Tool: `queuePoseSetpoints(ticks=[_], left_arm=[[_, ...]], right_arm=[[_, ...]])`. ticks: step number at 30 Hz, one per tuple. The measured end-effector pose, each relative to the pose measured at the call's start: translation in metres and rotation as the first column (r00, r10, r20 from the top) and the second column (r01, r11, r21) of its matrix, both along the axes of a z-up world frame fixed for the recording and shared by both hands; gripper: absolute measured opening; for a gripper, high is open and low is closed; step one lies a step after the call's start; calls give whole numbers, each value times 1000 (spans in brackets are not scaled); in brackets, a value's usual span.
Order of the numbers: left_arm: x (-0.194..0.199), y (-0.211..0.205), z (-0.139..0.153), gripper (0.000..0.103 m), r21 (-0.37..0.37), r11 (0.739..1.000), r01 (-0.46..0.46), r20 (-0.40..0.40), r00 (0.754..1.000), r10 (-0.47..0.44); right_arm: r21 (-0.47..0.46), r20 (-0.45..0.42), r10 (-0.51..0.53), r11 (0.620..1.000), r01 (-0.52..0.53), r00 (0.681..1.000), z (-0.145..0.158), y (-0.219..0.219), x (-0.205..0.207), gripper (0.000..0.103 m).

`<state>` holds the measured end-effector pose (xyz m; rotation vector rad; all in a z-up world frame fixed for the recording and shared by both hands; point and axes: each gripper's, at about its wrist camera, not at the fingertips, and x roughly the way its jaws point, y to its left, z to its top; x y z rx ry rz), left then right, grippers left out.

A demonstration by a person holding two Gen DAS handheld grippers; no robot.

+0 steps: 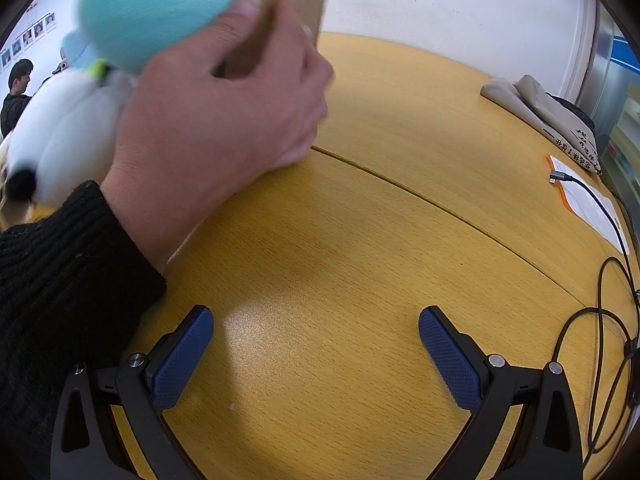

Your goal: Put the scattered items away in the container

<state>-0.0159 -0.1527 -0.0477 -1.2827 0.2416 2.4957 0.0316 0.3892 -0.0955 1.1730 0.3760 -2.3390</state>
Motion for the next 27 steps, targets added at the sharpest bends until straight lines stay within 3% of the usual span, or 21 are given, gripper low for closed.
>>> queuePoseSetpoints(ticks=[27], left_arm=[[-5,4,1,103,1,1000,-10,0,1000,10]], right_arm=[[-6,0,-1,1000,1,1000,1,3,-2,103]])
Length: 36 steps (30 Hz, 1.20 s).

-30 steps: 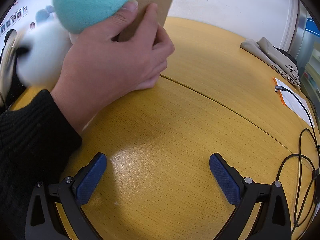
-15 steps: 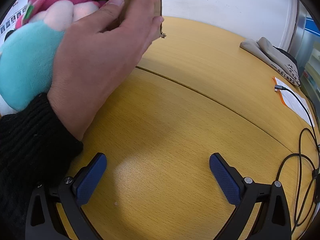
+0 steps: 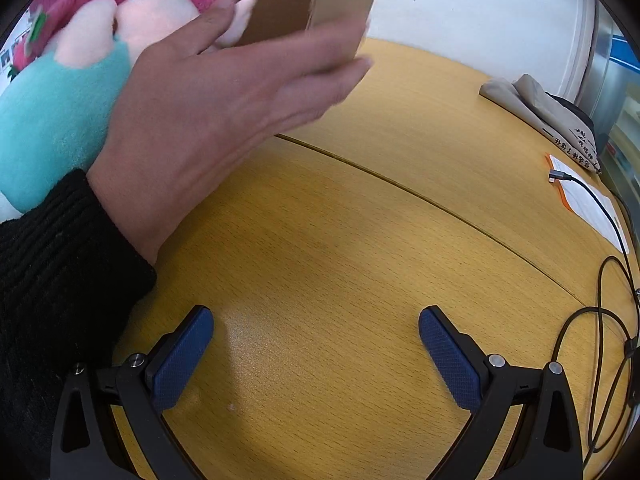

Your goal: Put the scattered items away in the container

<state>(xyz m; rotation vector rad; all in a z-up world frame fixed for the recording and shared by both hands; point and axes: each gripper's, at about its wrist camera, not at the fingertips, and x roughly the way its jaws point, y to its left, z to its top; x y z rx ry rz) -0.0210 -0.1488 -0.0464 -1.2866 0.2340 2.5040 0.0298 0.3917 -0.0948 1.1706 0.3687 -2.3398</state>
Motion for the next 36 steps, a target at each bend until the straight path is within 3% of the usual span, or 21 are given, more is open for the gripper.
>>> queuePoseSetpoints(ticks=[36], left_arm=[[-1,0,2,103,0,1000,-5,0,1000,5]], right_arm=[[1,-1,2,1000,-2,1000,0,0,1,103]])
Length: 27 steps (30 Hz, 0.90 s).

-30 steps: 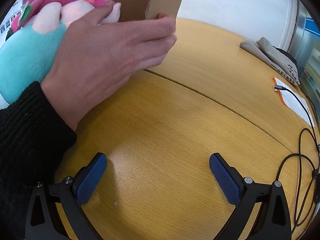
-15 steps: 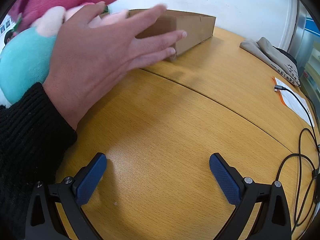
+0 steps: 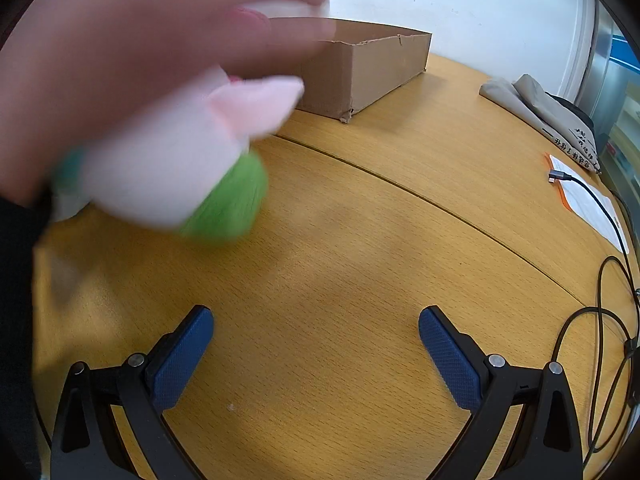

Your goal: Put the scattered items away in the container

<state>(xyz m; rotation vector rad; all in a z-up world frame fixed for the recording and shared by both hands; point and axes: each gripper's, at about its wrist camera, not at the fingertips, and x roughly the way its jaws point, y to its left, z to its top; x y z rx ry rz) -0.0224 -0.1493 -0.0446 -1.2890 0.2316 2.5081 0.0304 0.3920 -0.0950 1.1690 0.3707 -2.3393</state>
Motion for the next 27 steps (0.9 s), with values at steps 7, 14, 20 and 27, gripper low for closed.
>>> queuePoseSetpoints(ticks=[7,14,20,27], left_arm=[[-1,1,0,103,0,1000,-1,0,1000,1],[-1,0,1,103,0,1000,-1,0,1000,1],[0,-1,1,103,0,1000,-2,0,1000,2],[-1,0,1,103,0,1000,-3,1,1000,3]], right_arm=[[1,1,-1,1000,1,1000,0,0,1,103],[0,1,-1,1000,1,1000,0,-1,-1,103],[1,2,-2,1000,2,1000,0,-1,-1,103],[1,2,-2,1000,2,1000,1,0,-1,103]])
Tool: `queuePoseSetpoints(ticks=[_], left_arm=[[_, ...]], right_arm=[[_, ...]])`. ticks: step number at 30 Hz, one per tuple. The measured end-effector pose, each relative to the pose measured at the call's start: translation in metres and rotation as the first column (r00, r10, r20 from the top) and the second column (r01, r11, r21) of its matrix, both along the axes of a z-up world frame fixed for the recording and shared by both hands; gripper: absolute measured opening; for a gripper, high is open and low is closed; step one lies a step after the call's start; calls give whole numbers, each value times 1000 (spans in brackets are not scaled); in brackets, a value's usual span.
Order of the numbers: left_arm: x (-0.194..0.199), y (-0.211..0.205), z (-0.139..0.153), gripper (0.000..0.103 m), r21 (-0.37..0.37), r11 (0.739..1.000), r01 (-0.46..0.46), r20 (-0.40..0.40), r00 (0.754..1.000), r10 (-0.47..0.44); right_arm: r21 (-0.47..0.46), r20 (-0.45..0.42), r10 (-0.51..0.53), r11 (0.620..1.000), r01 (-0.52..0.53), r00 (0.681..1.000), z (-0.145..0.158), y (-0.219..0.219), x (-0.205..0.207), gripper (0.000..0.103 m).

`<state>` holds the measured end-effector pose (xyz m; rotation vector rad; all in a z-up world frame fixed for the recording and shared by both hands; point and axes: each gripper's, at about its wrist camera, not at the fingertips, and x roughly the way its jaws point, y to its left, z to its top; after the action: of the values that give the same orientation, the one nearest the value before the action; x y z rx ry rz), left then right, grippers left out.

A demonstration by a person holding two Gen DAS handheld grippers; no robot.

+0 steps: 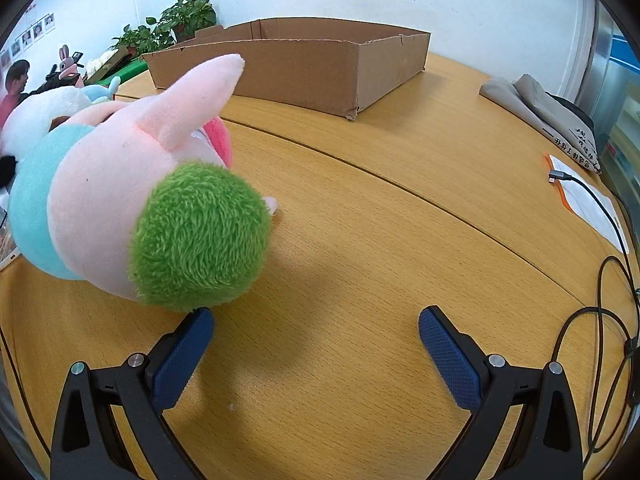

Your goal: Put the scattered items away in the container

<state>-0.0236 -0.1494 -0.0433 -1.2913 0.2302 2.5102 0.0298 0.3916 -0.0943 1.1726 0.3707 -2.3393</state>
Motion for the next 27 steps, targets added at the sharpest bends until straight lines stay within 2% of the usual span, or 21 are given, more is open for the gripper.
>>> queuePoseSetpoints(ticks=[27], left_arm=[[1,-1,-2,103,-3,1000,-3,-4,1000,3]], right_arm=[[0,-1,0,1000,0,1000,-1,-1,1,103]])
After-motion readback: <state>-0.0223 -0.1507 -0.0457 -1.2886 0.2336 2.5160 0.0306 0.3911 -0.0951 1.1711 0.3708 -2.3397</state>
